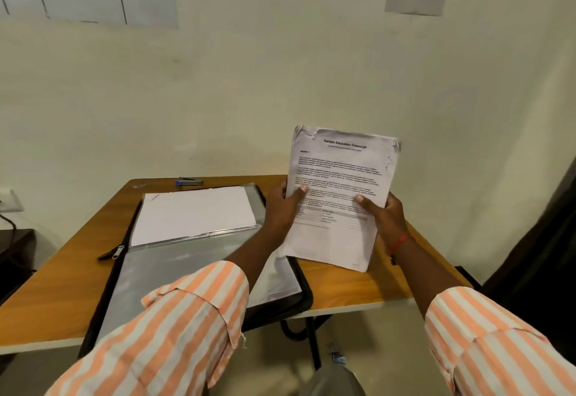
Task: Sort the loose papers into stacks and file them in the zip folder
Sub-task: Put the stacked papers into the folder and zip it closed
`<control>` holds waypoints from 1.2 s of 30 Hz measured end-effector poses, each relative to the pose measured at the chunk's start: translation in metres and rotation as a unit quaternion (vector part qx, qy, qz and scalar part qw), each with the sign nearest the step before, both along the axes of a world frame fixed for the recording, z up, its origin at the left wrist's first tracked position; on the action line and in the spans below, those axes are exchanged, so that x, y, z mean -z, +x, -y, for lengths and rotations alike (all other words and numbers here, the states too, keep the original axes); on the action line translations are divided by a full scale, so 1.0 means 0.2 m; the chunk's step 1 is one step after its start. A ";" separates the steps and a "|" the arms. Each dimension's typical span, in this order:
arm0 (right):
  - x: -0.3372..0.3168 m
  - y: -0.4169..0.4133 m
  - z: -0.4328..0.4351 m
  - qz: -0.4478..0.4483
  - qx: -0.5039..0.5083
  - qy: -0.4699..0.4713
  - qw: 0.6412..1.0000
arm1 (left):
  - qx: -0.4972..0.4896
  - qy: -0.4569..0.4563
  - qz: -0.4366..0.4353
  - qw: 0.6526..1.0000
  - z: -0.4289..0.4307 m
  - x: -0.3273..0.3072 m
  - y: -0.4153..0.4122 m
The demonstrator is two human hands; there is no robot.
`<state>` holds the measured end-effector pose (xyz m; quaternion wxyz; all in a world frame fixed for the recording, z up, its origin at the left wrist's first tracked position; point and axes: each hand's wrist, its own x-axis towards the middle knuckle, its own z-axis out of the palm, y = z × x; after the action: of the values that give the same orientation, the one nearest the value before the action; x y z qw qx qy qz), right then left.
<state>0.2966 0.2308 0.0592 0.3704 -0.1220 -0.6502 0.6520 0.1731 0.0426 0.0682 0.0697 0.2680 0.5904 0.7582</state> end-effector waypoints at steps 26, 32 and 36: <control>-0.14 0.03 -0.26 0.047 -0.045 -0.081 0.995 | -0.025 -0.407 -0.235 0.882 0.17 -0.13 -0.25; 0.06 0.04 -0.20 0.302 -0.262 0.025 0.916 | 0.037 -0.543 -0.208 0.812 0.24 0.01 -0.29; 0.18 0.06 -0.17 0.272 -0.131 -0.015 0.953 | -0.164 -0.409 -0.284 0.852 0.31 0.14 -0.28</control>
<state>0.3094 0.2650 0.0228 0.0893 -0.2142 -0.7265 0.6468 0.1166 -0.0192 0.0406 -0.1229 0.3181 0.8766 0.3395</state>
